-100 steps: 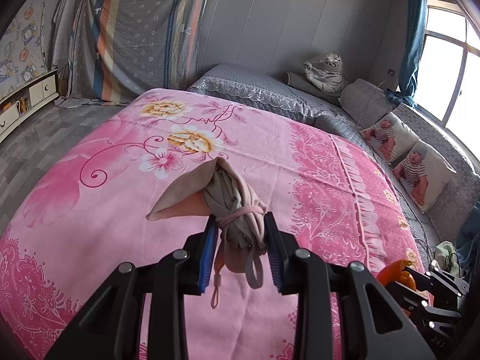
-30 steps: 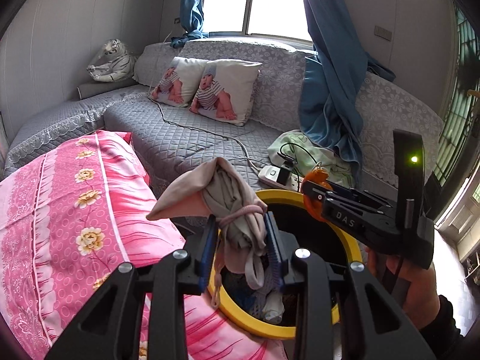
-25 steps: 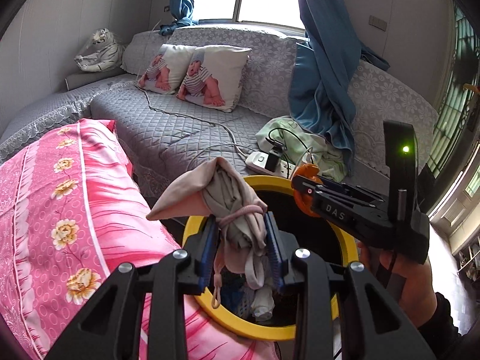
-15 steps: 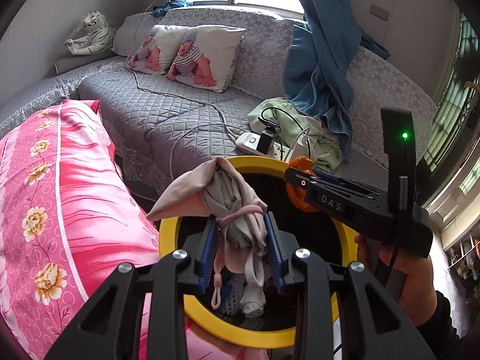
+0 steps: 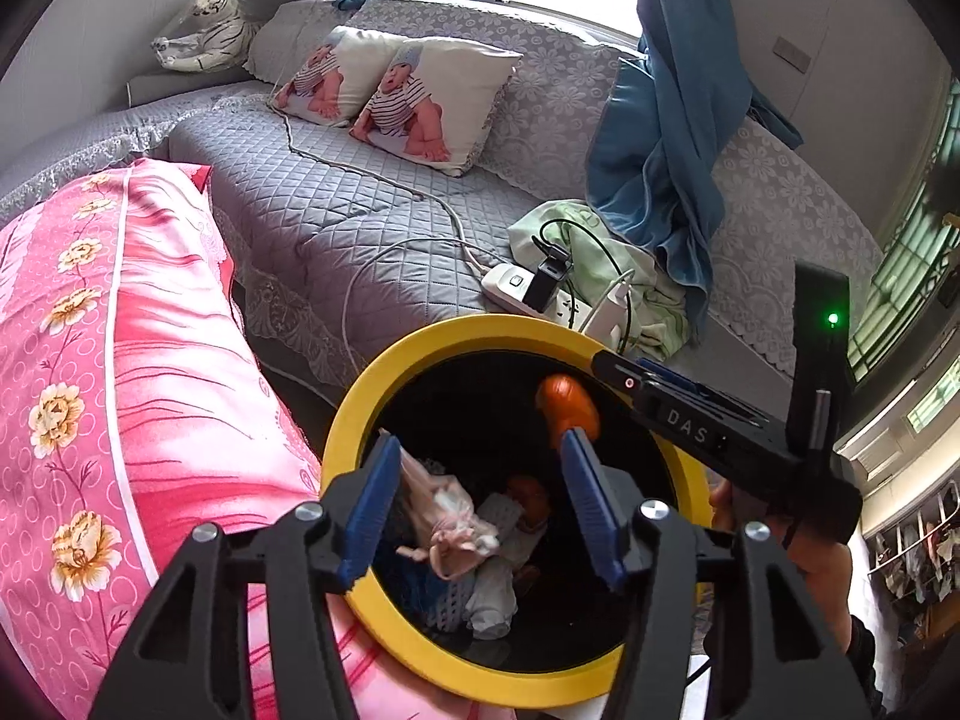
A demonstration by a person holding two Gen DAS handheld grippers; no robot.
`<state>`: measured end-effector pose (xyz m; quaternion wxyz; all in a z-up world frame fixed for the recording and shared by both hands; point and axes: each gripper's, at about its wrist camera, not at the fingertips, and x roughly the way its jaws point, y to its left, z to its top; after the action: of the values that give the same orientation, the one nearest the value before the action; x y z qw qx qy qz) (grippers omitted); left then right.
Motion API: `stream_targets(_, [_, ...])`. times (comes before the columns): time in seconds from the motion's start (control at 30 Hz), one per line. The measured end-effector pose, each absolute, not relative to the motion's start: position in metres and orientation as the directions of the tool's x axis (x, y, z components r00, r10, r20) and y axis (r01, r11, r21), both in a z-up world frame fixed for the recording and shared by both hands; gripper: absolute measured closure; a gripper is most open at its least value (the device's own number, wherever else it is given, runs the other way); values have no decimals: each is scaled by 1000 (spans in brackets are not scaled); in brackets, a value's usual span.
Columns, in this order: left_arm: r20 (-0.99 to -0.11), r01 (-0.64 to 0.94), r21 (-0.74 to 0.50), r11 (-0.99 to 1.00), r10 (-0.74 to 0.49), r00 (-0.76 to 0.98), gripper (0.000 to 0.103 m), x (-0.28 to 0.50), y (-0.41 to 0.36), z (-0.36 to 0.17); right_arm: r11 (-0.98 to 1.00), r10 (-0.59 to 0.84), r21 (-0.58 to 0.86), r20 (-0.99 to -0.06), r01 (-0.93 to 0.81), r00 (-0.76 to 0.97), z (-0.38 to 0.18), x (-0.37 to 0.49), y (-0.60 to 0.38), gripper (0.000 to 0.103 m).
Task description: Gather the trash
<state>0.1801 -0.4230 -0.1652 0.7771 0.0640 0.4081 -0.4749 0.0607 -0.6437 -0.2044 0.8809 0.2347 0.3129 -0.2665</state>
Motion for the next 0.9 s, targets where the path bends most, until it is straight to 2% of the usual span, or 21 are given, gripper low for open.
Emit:
stream_targets(0.3, [-647,754,-310,579,-710,279,47,191,-390,-140,729,-375,227,-656,645,655,-185,48,-641,55])
stream_targets(0.53, [-575,722,-316,616,-729,372,47,194,-328,-106,771,-378,210,-609,601,697,-150,45,-609,55])
stream_targets(0.7, [-503,671,-262,694,-691,518,47,187,-252,-76,846,-310,222,-536,485,785,-112,48,-551,55])
stream_targets(0.9, [-444,534,-152,832,-540,715,47,167,-153,-51,938,-152,217,-446,271,882,-80,54,-456,55])
